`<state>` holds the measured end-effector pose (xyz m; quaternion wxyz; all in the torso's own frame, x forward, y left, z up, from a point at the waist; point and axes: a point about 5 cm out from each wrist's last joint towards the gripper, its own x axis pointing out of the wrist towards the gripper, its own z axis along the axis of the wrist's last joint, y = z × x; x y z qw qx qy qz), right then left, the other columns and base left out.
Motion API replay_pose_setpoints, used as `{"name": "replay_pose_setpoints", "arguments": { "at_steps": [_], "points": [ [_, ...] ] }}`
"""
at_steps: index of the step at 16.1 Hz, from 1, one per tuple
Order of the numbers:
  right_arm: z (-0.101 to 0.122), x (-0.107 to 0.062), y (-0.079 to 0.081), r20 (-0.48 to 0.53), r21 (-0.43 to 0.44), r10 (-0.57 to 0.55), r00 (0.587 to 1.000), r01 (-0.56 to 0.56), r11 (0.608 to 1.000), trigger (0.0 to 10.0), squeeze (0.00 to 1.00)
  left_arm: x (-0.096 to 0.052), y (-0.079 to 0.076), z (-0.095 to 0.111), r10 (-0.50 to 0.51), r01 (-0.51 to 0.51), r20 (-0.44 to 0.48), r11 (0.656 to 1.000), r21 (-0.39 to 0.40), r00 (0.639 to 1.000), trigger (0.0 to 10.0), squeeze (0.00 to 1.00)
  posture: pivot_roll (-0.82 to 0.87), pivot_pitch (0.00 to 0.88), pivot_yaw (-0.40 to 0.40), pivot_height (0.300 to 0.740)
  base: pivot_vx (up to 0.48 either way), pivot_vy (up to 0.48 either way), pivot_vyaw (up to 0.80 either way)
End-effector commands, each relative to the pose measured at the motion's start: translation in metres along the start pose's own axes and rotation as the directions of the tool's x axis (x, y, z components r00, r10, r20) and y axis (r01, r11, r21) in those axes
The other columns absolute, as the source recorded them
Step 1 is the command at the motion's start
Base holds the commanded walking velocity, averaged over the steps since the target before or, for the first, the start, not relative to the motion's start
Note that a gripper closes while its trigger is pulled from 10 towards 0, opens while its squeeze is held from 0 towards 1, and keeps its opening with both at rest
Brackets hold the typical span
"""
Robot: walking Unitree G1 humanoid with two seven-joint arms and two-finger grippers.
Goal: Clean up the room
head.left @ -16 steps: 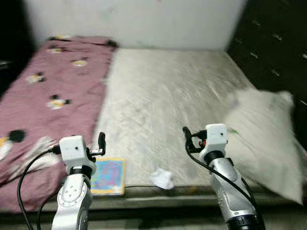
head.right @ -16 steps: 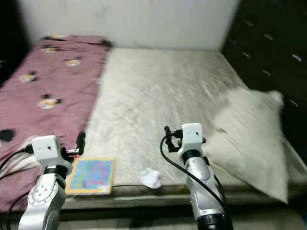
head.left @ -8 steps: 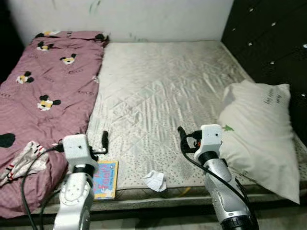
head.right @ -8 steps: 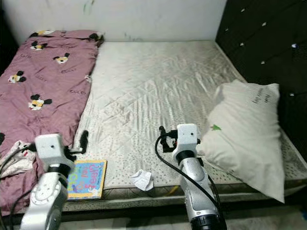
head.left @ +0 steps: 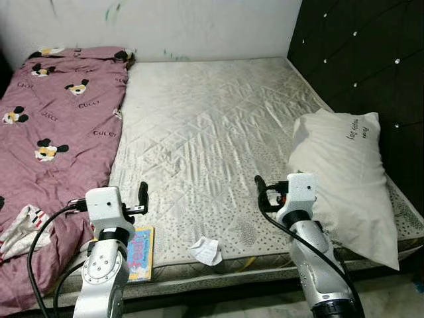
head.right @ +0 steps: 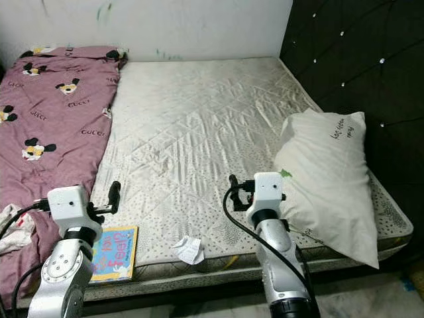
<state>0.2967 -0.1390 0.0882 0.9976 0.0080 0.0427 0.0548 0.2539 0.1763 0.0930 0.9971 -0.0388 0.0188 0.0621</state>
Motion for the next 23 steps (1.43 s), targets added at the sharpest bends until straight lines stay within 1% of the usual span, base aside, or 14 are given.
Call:
{"name": "replay_pose_setpoints", "arguments": {
  "at_steps": [1,3,7,14,23],
  "points": [
    [-0.0003,0.0001,0.0013,-0.005,0.006,0.014,1.000,-0.014,1.000,10.0,0.00,-0.0015,0.0035,-0.0024,0.015,-0.015,-0.011,1.000,0.007,1.000,10.0,0.00,0.04,0.068,-0.015,0.740,0.000,0.000,0.00],
    [-0.0017,-0.0017,0.0036,-0.009,-0.004,0.032,0.999,-0.033,0.999,10.0,0.00,-0.0018,0.0027,-0.0026,0.018,-0.018,-0.011,1.000,0.006,1.000,10.0,0.00,0.03,0.070,-0.020,0.740,0.000,0.000,0.00],
    [-0.0029,-0.0025,0.0029,-0.015,-0.013,0.037,0.999,-0.037,0.999,10.0,0.00,-0.0010,0.0001,-0.0037,0.011,-0.011,-0.014,1.000,0.005,1.000,10.0,0.00,0.03,0.070,-0.021,0.691,0.000,0.000,0.00],
    [-0.0053,-0.0019,0.0039,-0.026,-0.027,0.046,0.999,-0.047,0.999,10.0,0.00,-0.0002,-0.0005,-0.0024,0.018,-0.018,-0.007,1.000,0.009,1.000,10.0,0.00,0.03,0.076,-0.023,0.626,0.000,0.000,0.00],
    [-0.0102,0.0028,0.0067,-0.059,-0.051,0.080,0.995,-0.083,0.995,10.0,0.00,0.0019,0.0015,-0.0031,0.051,-0.050,-0.015,0.999,0.013,0.999,10.0,0.00,0.03,0.094,-0.029,0.626,0.000,0.000,0.00]
  ]
}}
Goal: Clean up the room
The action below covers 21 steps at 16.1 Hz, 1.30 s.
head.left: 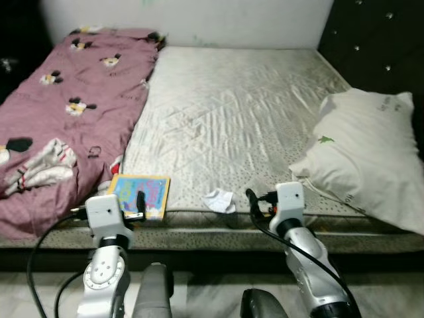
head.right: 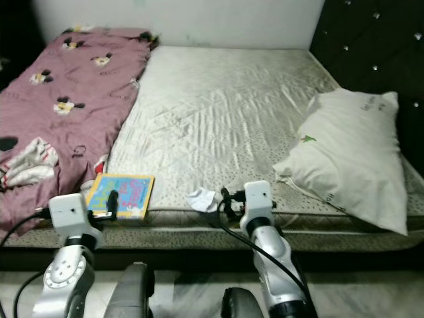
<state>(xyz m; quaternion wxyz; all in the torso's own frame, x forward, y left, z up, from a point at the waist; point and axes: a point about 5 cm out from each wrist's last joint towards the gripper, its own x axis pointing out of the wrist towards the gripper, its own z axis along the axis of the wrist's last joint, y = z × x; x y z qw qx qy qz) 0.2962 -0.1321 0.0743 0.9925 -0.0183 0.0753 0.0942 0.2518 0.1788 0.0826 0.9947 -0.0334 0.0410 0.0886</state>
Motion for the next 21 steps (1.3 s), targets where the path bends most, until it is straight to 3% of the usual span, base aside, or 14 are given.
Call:
{"name": "replay_pose_setpoints", "arguments": {
  "at_steps": [1,7,9,17,21],
  "points": [
    [0.0035,0.0019,0.0020,0.011,-0.017,0.019,1.000,-0.019,1.000,10.0,0.00,0.0035,-0.0025,0.0081,-0.004,0.004,0.028,1.000,-0.001,1.000,10.0,0.00,0.03,0.096,-0.030,0.626,0.000,0.000,0.40],
    [0.0030,0.0033,0.0037,0.013,-0.008,0.036,0.999,-0.035,0.999,10.0,0.00,0.0057,-0.0036,0.0084,-0.004,0.004,0.028,1.000,-0.004,1.000,10.0,0.00,0.03,0.097,-0.027,0.626,0.000,0.000,0.10],
    [0.0029,0.0035,0.0041,0.013,-0.005,0.041,0.999,-0.041,0.999,10.0,0.00,0.0064,-0.0048,0.0088,-0.006,0.006,0.030,1.000,-0.005,1.000,10.0,0.00,0.03,0.095,-0.027,0.596,0.000,0.000,0.00],
    [0.0036,0.0043,0.0073,0.015,-0.064,0.071,0.997,-0.070,0.995,10.0,0.00,0.0055,-0.0090,0.0087,-0.051,0.053,0.031,0.998,-0.045,0.998,10.0,0.00,0.03,0.084,-0.031,0.596,0.000,0.000,0.10],
    [0.0013,0.0047,0.0061,0.006,-0.048,0.071,0.997,-0.071,0.996,10.0,0.00,0.0048,-0.0081,0.0079,-0.044,0.046,0.028,0.998,-0.047,0.999,10.0,0.00,0.03,0.081,-0.032,0.596,0.000,0.000,0.00]
  ]
}}
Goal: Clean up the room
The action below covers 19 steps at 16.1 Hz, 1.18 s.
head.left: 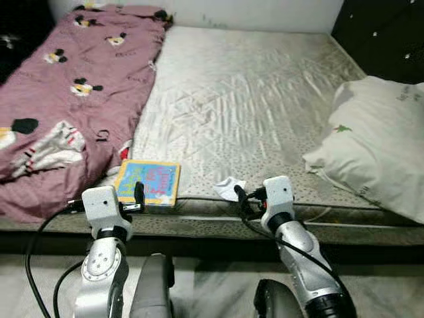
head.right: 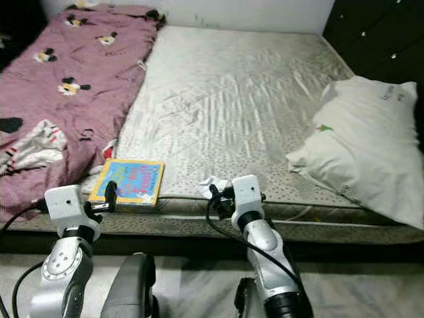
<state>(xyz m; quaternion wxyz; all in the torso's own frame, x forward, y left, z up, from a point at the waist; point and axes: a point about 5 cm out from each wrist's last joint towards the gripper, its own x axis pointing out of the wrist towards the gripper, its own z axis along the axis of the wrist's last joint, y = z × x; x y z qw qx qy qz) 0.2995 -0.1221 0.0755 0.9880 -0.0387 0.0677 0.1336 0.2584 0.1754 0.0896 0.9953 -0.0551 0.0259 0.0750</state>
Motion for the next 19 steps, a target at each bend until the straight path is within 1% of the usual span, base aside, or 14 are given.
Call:
{"name": "replay_pose_setpoints", "arguments": {
  "at_steps": [1,2,5,10,19],
  "points": [
    [-0.0018,-0.0004,-0.0025,-0.006,0.004,0.003,1.000,-0.003,1.000,10.0,0.00,-0.0005,-0.0031,0.0004,-0.016,0.016,0.001,1.000,-0.004,1.000,10.0,0.00,0.03,0.080,-0.032,0.596,0.000,0.000,0.00],
    [-0.0020,-0.0002,-0.0019,-0.006,0.007,0.010,1.000,-0.010,1.000,10.0,0.00,-0.0006,-0.0030,0.0003,-0.016,0.016,0.000,1.000,-0.003,1.000,10.0,0.00,0.03,0.077,-0.031,0.596,0.000,0.000,0.00],
    [-0.0026,-0.0003,-0.0014,-0.007,0.013,0.015,1.000,-0.015,1.000,10.0,0.00,-0.0001,-0.0031,0.0001,-0.017,0.017,-0.002,1.000,-0.004,1.000,10.0,0.00,0.03,0.077,-0.031,0.576,0.000,0.000,0.00],
    [-0.0036,-0.0002,-0.0010,-0.012,0.015,0.018,1.000,-0.018,1.000,10.0,0.00,-0.0004,-0.0044,0.0003,-0.032,0.032,0.002,0.999,-0.012,0.999,10.0,0.00,0.03,0.075,-0.031,0.576,0.000,0.000,0.00],
    [-0.0042,-0.0003,0.0005,-0.016,0.007,0.034,0.999,-0.034,0.999,10.0,0.00,-0.0018,-0.0060,-0.0001,-0.048,0.048,-0.001,0.999,-0.022,0.999,10.0,0.00,0.03,0.084,-0.031,0.576,0.352,0.000,0.00]
  ]
}}
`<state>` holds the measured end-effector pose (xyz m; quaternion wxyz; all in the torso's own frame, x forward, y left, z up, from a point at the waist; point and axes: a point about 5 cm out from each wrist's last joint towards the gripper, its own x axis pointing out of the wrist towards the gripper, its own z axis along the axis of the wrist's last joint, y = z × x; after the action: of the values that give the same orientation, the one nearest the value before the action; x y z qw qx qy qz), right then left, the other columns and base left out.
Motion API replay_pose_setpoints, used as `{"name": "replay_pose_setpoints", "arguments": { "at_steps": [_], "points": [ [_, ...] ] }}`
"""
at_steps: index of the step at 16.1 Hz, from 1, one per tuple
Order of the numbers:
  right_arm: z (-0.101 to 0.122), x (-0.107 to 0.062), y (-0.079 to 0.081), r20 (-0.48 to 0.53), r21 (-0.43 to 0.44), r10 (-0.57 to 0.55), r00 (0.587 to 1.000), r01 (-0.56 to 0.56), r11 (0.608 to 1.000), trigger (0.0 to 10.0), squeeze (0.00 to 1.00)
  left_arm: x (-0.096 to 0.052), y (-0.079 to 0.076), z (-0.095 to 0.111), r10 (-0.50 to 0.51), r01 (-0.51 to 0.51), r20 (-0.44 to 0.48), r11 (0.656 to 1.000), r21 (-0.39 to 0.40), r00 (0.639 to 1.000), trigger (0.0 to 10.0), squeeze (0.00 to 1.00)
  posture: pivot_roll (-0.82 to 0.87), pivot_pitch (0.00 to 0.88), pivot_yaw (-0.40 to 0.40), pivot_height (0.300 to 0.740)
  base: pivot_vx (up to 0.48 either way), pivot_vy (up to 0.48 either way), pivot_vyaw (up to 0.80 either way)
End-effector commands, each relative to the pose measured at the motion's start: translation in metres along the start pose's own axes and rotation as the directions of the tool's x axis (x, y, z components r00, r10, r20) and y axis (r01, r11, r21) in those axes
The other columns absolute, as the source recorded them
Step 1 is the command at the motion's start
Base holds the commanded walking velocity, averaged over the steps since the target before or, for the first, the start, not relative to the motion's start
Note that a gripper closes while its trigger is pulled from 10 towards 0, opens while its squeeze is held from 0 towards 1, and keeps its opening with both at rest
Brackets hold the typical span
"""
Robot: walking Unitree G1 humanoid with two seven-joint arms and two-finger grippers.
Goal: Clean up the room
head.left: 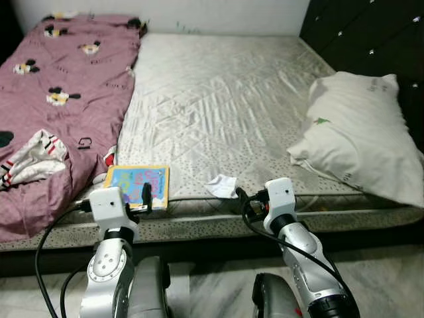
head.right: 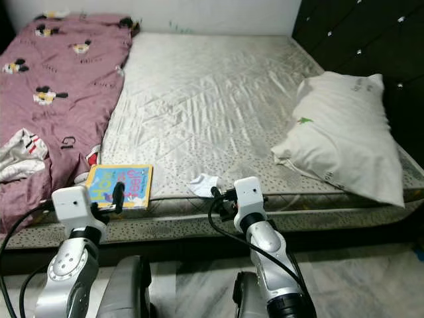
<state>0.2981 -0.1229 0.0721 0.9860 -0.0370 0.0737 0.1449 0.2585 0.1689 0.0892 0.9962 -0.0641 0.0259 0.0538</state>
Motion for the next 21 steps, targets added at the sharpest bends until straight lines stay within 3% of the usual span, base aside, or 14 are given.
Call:
{"name": "replay_pose_setpoints", "arguments": {
  "at_steps": [1,10,15,21],
  "points": [
    [-0.0004,0.0009,0.0007,-0.005,0.005,0.011,1.000,-0.011,1.000,10.0,0.00,-0.0009,0.0000,0.0009,-0.006,0.006,0.001,1.000,-0.006,1.000,10.0,0.00,0.02,0.089,-0.032,0.576,0.368,0.000,0.43],
    [-0.0014,0.0023,0.0008,-0.015,0.026,0.009,1.000,-0.009,1.000,10.0,0.00,0.0013,-0.0065,-0.0032,-0.018,0.018,-0.033,1.000,-0.002,0.999,10.0,0.00,0.02,0.089,-0.027,0.576,0.097,0.000,0.05],
    [-0.0005,0.0036,0.0016,-0.010,0.019,0.020,1.000,-0.020,1.000,10.0,0.00,0.0031,-0.0057,-0.0029,-0.007,0.007,-0.037,1.000,0.004,0.999,10.0,0.00,0.02,0.089,-0.026,0.576,0.000,0.000,0.76],
    [-0.0030,0.0054,0.0017,-0.031,0.024,0.021,0.999,-0.021,0.999,10.0,0.00,0.0049,-0.0027,-0.0053,0.011,-0.010,-0.060,1.000,0.020,0.998,10.0,0.00,0.03,0.083,-0.022,0.561,0.000,0.000,0.00]
  ]
}}
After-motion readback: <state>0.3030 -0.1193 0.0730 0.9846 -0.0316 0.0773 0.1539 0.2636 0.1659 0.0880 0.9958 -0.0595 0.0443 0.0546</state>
